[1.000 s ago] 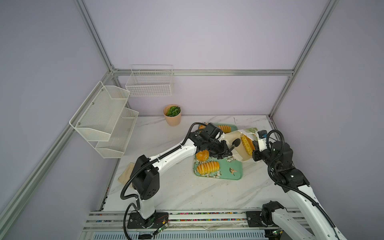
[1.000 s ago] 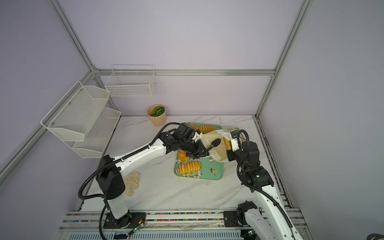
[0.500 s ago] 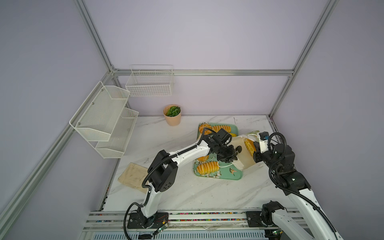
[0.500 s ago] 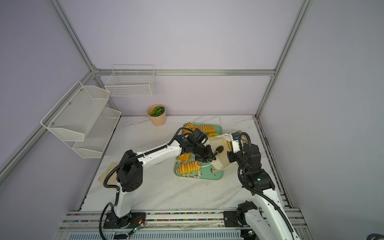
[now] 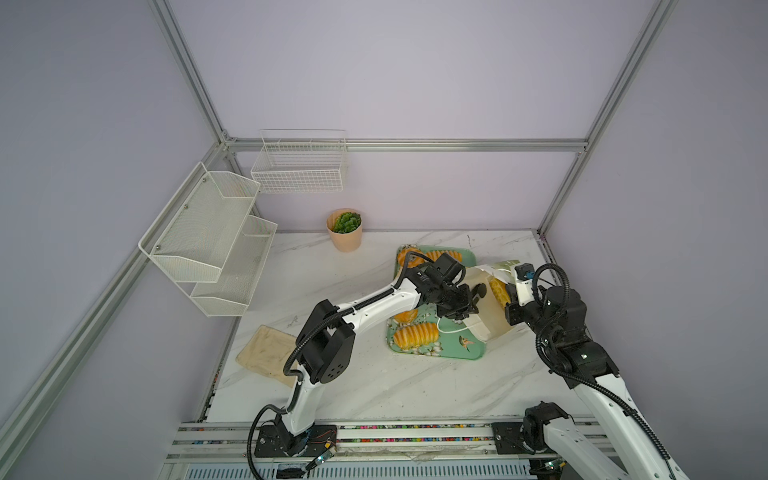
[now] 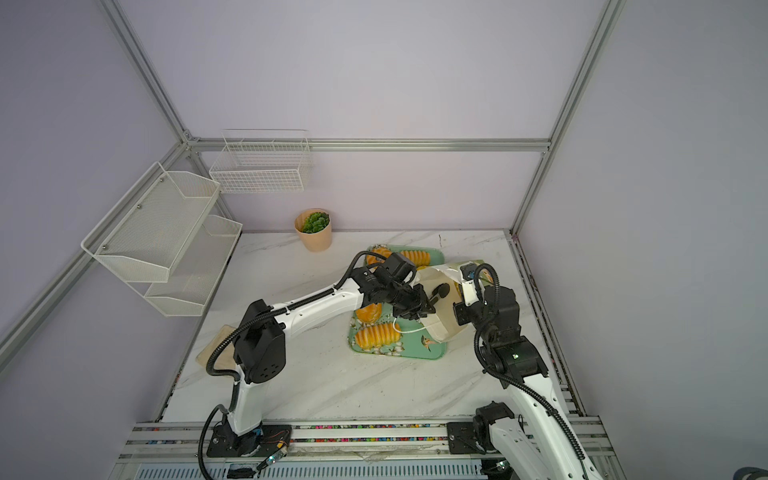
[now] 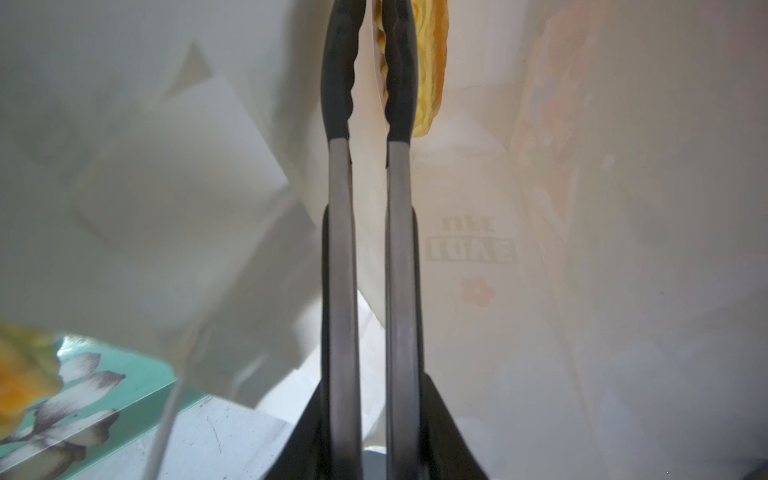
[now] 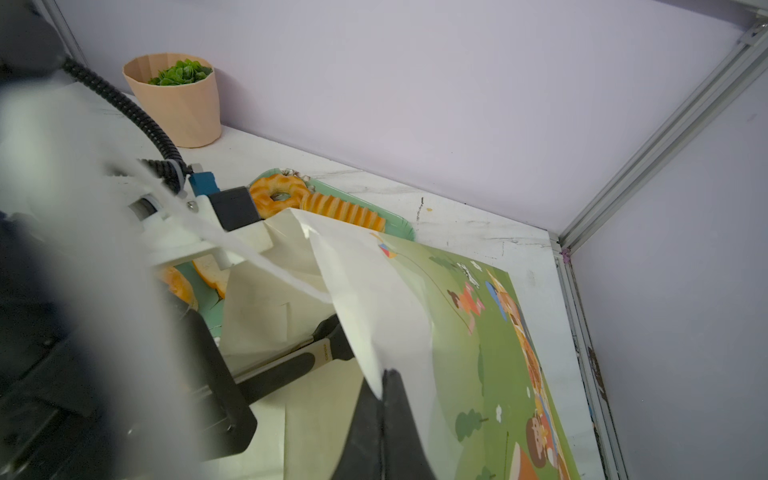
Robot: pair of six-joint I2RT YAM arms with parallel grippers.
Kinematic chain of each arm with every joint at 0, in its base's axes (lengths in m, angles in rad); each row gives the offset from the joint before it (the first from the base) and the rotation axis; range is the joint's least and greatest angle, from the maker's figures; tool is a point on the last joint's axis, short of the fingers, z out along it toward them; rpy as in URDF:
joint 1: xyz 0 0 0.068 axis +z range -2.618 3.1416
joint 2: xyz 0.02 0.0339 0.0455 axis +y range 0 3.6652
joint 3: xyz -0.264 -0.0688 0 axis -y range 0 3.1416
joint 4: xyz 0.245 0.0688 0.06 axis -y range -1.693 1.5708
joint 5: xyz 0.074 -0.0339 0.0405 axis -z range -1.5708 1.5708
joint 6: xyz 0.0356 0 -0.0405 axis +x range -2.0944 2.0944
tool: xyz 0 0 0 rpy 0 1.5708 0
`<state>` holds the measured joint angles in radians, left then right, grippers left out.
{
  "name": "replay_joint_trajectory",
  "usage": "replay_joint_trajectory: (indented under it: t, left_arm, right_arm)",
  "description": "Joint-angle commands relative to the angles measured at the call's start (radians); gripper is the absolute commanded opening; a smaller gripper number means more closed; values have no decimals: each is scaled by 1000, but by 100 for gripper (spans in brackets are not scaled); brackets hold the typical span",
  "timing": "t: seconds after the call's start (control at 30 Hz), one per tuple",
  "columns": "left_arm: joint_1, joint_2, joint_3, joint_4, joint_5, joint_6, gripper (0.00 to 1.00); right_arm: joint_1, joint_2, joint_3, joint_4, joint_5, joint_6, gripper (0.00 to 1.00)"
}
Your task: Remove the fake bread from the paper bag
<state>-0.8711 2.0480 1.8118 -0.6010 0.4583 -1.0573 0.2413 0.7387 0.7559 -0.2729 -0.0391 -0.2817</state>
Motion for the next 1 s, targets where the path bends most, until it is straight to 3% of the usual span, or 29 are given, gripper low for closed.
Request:
replay_joint_trajectory:
  t: [0.0, 0.23, 0.37, 0.67, 0.97]
  left_arm:
    - [3, -112, 65, 6, -14, 46, 29]
    - [0, -190, 5, -24, -46, 68, 29]
    - [-36, -228, -12, -42, -131, 82, 27]
    - [-83, -135, 47, -18, -61, 20, 26]
    - [-86, -50, 29, 155, -7, -148, 26]
  right_arm:
    - [1, 2, -2, 30, 14, 3, 0]
    - [0, 34, 6, 38, 27, 22, 0]
    - [0, 47, 8, 46, 23, 34, 0]
    - [0, 45, 8, 50, 8, 41, 0]
    - [0, 29, -1, 60, -13, 43, 0]
